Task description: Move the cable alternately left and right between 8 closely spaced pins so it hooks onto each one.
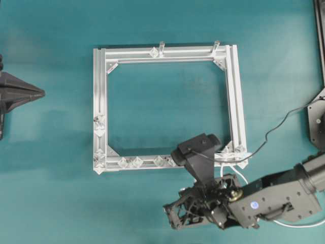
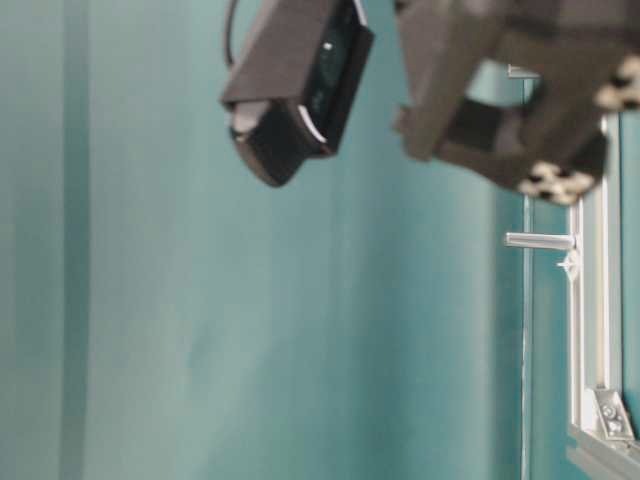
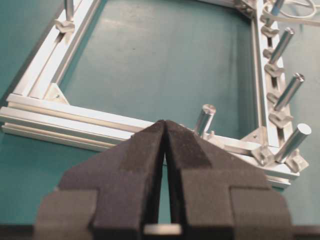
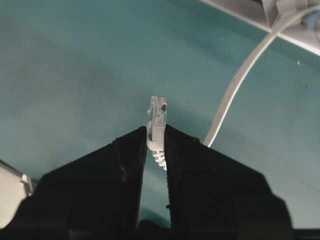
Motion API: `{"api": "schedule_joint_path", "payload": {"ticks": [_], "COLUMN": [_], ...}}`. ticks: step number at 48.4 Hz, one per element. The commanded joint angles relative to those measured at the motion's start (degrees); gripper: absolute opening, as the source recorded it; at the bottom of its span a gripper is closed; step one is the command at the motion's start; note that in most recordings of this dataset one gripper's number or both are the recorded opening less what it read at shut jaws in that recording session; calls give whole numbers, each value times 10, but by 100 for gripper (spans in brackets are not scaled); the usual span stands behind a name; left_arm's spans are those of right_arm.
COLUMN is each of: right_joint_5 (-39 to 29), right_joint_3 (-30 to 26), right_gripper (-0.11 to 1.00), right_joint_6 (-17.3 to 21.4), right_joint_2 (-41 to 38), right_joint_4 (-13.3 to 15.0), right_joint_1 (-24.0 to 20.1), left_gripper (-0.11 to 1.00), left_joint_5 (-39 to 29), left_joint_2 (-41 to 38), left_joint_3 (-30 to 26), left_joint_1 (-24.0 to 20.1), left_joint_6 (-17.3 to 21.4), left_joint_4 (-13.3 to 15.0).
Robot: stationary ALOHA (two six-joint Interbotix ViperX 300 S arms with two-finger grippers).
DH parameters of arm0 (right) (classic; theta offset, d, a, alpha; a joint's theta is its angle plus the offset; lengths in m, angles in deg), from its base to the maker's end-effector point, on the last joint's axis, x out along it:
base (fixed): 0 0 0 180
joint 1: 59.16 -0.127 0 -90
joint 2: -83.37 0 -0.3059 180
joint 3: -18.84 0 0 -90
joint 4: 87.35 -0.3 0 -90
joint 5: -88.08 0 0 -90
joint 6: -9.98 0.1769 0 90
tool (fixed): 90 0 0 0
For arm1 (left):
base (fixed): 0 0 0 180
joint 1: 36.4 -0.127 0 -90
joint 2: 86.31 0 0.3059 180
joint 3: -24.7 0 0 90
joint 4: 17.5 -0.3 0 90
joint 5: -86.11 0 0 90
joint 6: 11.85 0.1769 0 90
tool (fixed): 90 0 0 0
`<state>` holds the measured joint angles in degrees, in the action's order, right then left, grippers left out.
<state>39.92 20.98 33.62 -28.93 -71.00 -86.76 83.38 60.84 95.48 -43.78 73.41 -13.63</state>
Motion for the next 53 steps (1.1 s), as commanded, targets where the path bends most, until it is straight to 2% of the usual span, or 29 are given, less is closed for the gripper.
{"api": "schedule_joint_path", "payload": {"ticks": [1, 22, 43, 53], "right_joint_5": [-11, -17, -2, 31], "right_joint_3": [-20, -34, -77, -101], "right_gripper": [16, 16, 16, 16], "right_joint_6": [3, 5, 9, 4], "right_joint_2": [8, -3, -35, -56], "right_joint_4": [2, 3, 50, 53], "right_joint_1": [-11, -22, 3, 15], "left_gripper": [0, 0, 0, 0], "left_joint_5": [3, 3, 3, 4], "left_joint_2": [-4, -4, -4, -4], "left_joint_3": [-13, -14, -11, -11], "left_joint_1": [6, 6, 7, 7], "left_joint_6": [-4, -4, -3, 0], "left_joint_4": [-1, -1, -1, -1]}}
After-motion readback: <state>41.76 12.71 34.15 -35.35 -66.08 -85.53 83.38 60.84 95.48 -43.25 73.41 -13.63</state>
